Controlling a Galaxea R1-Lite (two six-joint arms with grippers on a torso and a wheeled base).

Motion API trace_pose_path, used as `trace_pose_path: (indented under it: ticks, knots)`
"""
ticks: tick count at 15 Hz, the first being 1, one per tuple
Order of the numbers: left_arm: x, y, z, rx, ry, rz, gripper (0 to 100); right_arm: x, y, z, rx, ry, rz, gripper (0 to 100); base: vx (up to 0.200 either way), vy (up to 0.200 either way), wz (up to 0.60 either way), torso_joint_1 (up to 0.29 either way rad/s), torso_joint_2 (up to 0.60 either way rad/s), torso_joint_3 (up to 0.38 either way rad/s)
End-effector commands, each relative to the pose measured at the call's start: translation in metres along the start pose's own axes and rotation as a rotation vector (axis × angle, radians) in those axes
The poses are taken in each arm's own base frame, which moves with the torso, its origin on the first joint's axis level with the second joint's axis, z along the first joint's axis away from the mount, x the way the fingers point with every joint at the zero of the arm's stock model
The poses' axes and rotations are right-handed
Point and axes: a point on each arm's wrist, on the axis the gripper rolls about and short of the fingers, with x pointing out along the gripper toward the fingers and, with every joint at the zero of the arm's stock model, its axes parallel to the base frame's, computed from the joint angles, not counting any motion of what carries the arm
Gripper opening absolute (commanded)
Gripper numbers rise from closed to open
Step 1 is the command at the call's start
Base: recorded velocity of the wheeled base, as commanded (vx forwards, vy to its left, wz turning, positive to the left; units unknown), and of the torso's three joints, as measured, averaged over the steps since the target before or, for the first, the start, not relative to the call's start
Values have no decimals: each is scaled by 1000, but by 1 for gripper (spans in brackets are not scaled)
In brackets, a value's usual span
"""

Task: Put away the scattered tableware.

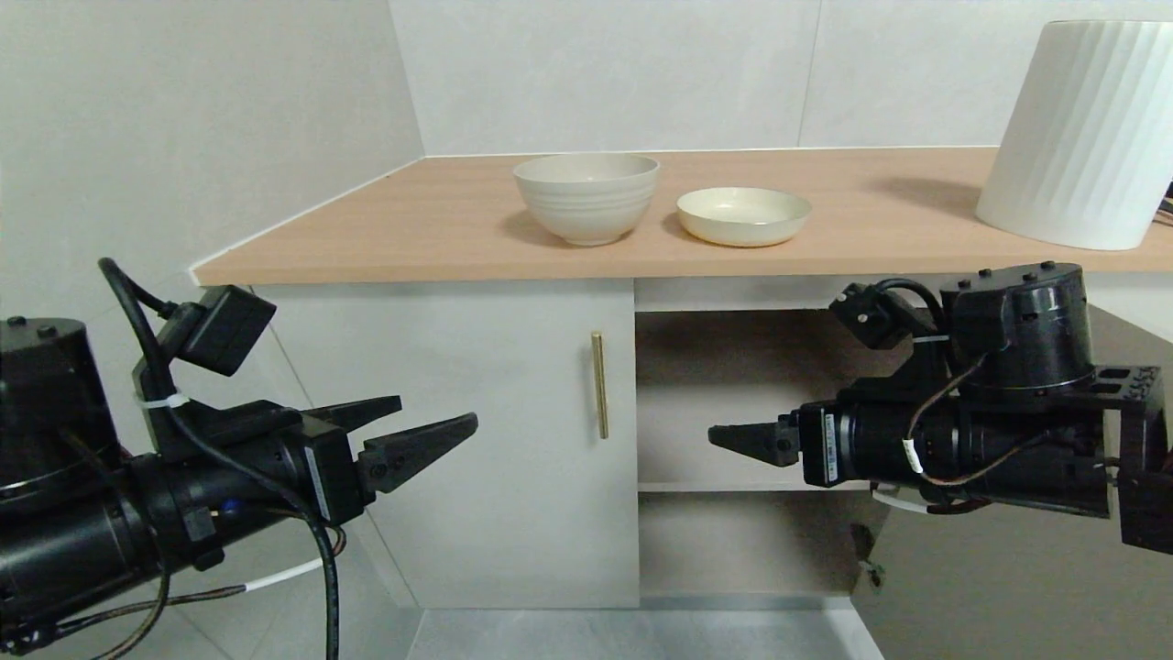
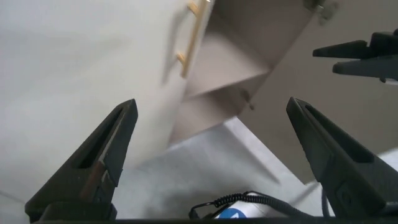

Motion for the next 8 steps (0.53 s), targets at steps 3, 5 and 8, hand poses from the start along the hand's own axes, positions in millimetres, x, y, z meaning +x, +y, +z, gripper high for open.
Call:
trace_pose_path:
  ticks: [3,5,8]
  knots:
    - [-3,-1,1,0,-9,-1,100,-8,0,-8,-8,19,34,100,0,0,0,0,0,0]
    - [-8,-4,3,5,-18,-11,100,-11,10,-11,-31,33,74,100,0,0,0,0,0,0]
    - [-17,-10,10,7,-18,-18,100,-17,18,-12,-79,22,93,100,0,0,0,0,0,0]
